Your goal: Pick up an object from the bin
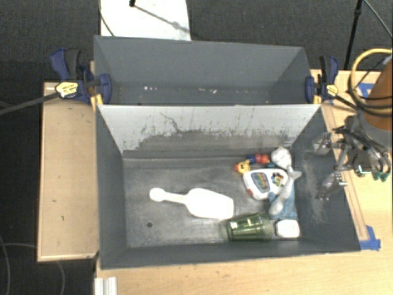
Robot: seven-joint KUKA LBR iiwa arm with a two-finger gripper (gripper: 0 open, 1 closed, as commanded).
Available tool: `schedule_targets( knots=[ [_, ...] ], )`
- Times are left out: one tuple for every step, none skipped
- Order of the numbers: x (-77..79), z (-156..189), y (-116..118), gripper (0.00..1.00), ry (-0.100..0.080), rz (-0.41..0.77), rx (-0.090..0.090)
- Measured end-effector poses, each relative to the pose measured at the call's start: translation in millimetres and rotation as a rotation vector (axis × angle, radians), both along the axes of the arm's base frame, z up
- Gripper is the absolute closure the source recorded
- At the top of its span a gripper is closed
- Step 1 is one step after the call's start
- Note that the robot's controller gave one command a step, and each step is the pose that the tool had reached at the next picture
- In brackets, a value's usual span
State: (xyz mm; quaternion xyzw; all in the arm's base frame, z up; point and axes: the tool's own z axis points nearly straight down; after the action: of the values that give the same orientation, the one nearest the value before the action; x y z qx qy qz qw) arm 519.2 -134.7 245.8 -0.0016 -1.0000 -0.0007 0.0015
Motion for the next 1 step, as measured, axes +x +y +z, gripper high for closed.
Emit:
schedule_targets(
  knots=[
    [1.5,3.3,0.3,0.0,-0.007,0.004,-0.002]
  ],
)
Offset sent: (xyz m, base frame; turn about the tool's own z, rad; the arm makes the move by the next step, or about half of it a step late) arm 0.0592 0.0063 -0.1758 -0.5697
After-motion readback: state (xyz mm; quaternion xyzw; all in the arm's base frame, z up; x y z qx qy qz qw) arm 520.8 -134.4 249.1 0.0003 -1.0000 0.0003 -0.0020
